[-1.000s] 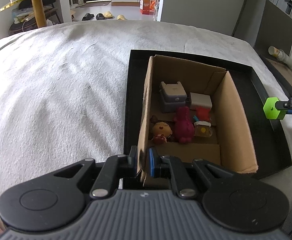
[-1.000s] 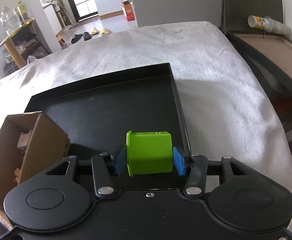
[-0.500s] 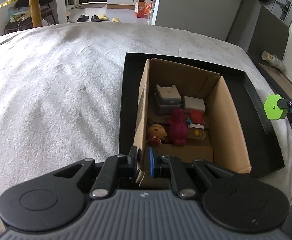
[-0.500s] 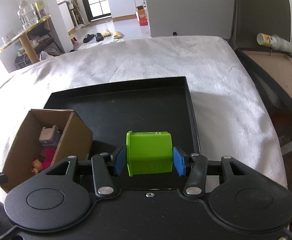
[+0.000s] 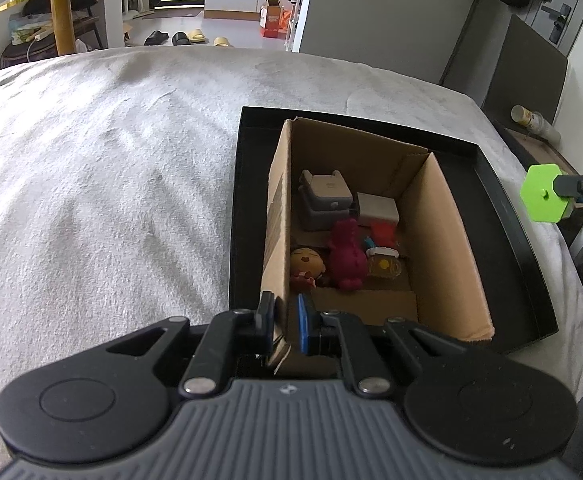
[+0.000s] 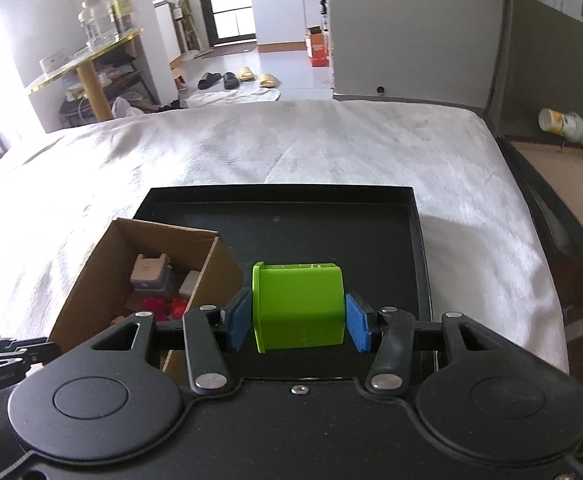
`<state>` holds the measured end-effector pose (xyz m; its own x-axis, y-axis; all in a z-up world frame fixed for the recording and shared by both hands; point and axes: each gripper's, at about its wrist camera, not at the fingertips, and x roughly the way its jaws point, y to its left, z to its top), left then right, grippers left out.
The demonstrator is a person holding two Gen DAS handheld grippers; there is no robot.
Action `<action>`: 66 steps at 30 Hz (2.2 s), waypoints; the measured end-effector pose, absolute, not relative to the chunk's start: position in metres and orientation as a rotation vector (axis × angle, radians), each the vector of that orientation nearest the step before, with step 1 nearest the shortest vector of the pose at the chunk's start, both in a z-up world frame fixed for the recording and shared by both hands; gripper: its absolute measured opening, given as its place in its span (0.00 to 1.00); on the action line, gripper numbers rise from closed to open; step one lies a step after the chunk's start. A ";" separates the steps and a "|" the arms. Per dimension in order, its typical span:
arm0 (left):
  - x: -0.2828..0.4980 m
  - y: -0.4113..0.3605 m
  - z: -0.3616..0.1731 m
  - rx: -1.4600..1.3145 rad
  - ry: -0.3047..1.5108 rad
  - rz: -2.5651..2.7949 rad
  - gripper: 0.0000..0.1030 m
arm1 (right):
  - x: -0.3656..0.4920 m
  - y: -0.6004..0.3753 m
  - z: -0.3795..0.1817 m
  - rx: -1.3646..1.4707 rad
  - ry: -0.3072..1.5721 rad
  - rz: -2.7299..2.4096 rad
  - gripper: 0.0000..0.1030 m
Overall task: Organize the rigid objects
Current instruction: 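Lift the green cube with the right gripper and carry it over the box, then lower the cube into the box and open the right gripper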
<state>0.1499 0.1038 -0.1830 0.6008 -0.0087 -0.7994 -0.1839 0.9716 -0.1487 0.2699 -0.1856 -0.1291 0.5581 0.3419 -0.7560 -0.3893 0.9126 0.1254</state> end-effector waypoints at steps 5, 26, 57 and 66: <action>0.152 0.102 -0.185 -0.203 0.932 0.114 0.10 | 0.267 -0.175 -0.123 -0.090 0.880 0.452 0.47; 0.152 0.114 -0.190 -0.265 0.925 0.087 0.08 | 0.255 -0.111 -0.114 -0.213 0.900 0.567 0.47; 0.147 0.134 -0.196 -0.360 0.896 0.029 0.09 | 0.221 -0.009 -0.180 -0.568 1.087 0.629 0.48; 0.147 0.132 -0.195 -0.351 0.897 0.032 0.09 | 0.226 -0.001 -0.200 -0.597 1.128 0.607 0.48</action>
